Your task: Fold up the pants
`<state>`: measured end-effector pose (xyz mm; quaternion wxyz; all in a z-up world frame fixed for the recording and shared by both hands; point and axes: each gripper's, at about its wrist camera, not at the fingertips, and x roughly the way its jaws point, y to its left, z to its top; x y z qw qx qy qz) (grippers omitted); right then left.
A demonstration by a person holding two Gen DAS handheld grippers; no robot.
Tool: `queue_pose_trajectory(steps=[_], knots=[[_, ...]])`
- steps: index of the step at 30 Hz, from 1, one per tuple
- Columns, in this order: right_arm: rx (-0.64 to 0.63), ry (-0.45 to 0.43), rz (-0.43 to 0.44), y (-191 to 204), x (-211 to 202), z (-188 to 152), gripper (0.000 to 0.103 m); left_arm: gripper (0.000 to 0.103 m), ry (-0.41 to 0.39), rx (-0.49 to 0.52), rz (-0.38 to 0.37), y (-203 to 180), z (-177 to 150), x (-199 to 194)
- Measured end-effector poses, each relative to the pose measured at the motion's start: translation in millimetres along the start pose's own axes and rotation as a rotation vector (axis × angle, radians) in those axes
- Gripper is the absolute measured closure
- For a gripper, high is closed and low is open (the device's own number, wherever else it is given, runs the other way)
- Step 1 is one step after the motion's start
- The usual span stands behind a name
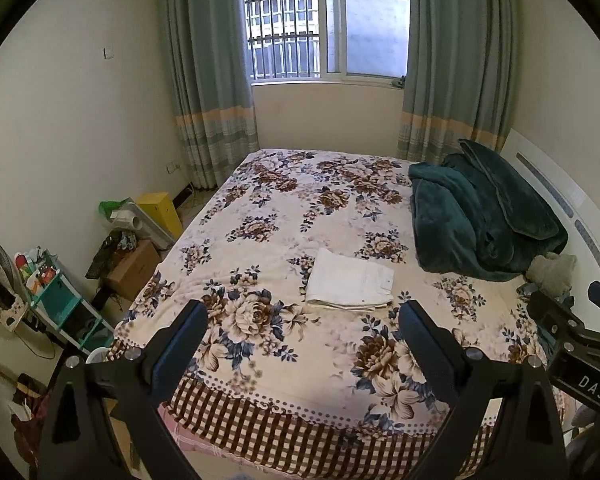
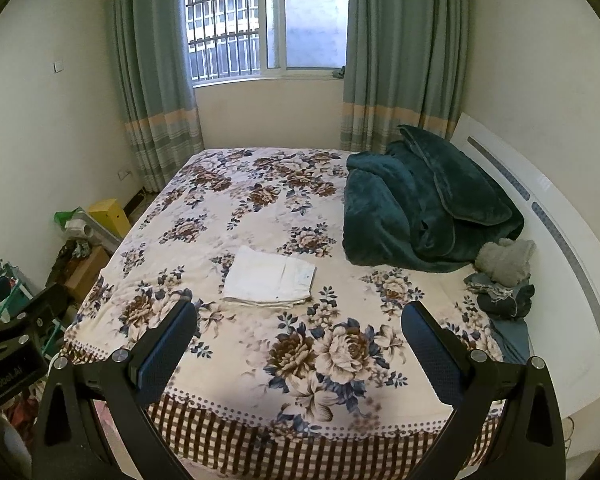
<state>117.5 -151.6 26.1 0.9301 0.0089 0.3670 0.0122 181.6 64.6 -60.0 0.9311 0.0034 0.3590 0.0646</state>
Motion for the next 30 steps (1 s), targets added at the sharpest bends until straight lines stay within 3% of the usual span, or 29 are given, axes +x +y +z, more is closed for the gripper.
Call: queue_pose_trajectory(steps=[30], knots=[[-0.003,0.010,0.010,2.0,3.9,-9.8,0.000,0.006,0.011,-0.015,-0.001,-7.2,-3.1,-9.4]])
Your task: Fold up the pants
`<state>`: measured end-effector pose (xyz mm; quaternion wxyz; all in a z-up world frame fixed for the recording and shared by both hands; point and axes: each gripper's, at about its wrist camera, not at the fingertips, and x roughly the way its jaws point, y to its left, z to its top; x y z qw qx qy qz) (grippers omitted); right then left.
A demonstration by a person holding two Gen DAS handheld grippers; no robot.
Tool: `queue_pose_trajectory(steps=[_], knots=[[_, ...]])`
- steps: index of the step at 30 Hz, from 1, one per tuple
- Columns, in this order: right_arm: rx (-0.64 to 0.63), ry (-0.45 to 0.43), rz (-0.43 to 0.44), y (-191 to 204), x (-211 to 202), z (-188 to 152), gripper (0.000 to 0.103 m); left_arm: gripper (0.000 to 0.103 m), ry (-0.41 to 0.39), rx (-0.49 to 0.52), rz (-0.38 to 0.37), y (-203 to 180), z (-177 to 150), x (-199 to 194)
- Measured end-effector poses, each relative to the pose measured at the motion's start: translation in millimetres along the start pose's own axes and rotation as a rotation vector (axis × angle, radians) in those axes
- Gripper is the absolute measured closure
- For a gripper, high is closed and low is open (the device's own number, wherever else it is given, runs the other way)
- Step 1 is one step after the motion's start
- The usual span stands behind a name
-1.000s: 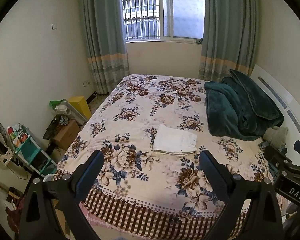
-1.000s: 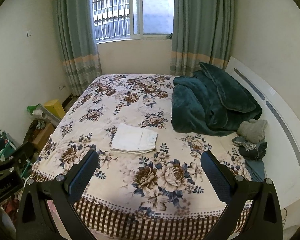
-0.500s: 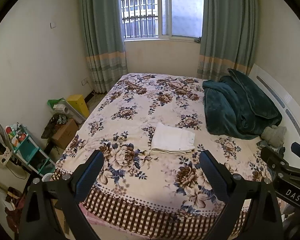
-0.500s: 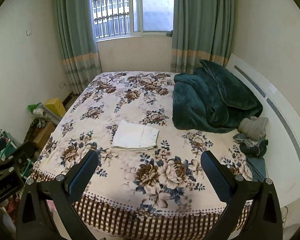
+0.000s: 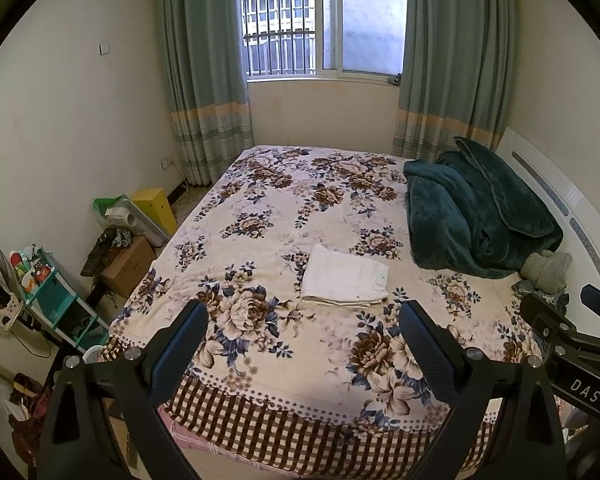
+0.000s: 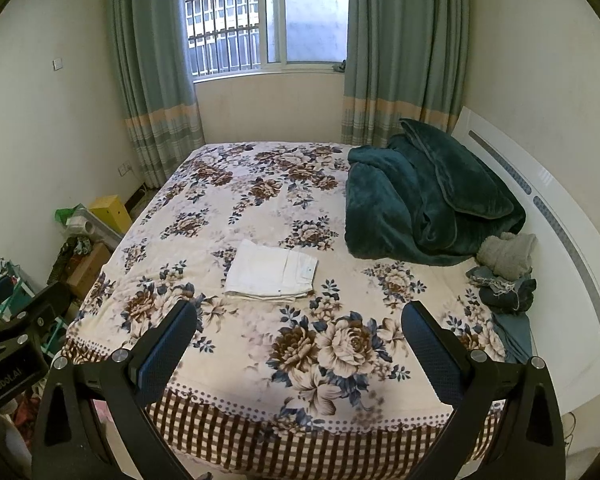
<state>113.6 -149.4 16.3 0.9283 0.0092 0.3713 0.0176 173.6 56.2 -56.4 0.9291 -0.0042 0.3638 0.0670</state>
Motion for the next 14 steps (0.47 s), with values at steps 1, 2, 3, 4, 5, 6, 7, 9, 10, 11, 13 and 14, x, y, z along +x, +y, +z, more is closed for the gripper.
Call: queue_pose_trajectory(steps=[1,2,3,4,5,6,7,9,10,11,13,14], knots=[[0.000,-0.001,-0.001,0.2,0.0,0.1,0.000,0.006,-0.001,0.000,0.001,-0.2,0.0,-0.2],[-0.002,0.000,-0.001,0.3,0.3,1.7,0.000,0.006,0.000,0.000,0.000,1.0,0.4,0.5],[0.000,0.000,-0.001,0.1,0.3,2.3,0.000,0.006,0.000,-0.001,0.000,0.6,0.4,0.2],[-0.002,-0.001,-0.002,0.2,0.5,2.6,0.000,0.006,-0.001,-0.001,0.001,1.0,0.5,0.4],[-0.003,0.000,-0.002,-0.1,0.6,2.7,0.000,0.006,-0.001,0.000,0.002,0.3,1.4,0.0],[-0.005,-0.001,-0.003,-0.1,0.9,1.2,0.000,0.006,0.000,-0.001,0.003,-1.1,2.1,-0.3],[-0.006,-0.001,-0.004,1.3,1.2,-1.8,0.000,0.006,0.000,-0.002,0.002,-1.0,2.2,-0.6],[-0.002,0.002,0.002,1.3,1.2,-1.9,0.000,0.006,-0.002,-0.001,0.003,-0.7,2.5,-0.5],[-0.002,0.002,0.001,2.1,1.0,-2.1,0.000,0.006,-0.003,-0.001,0.004,-1.7,2.4,-0.9],[-0.002,0.003,0.004,2.4,1.3,-3.6,0.000,0.006,-0.003,-0.002,0.004,-0.6,2.4,-0.7],[-0.003,0.001,0.004,3.4,2.1,-4.4,0.000,0.006,-0.001,-0.003,0.007,-0.3,6.3,0.5],[-0.004,0.001,0.004,3.9,2.3,-3.1,0.000,0.006,-0.003,-0.002,0.007,-0.1,6.3,0.5]])
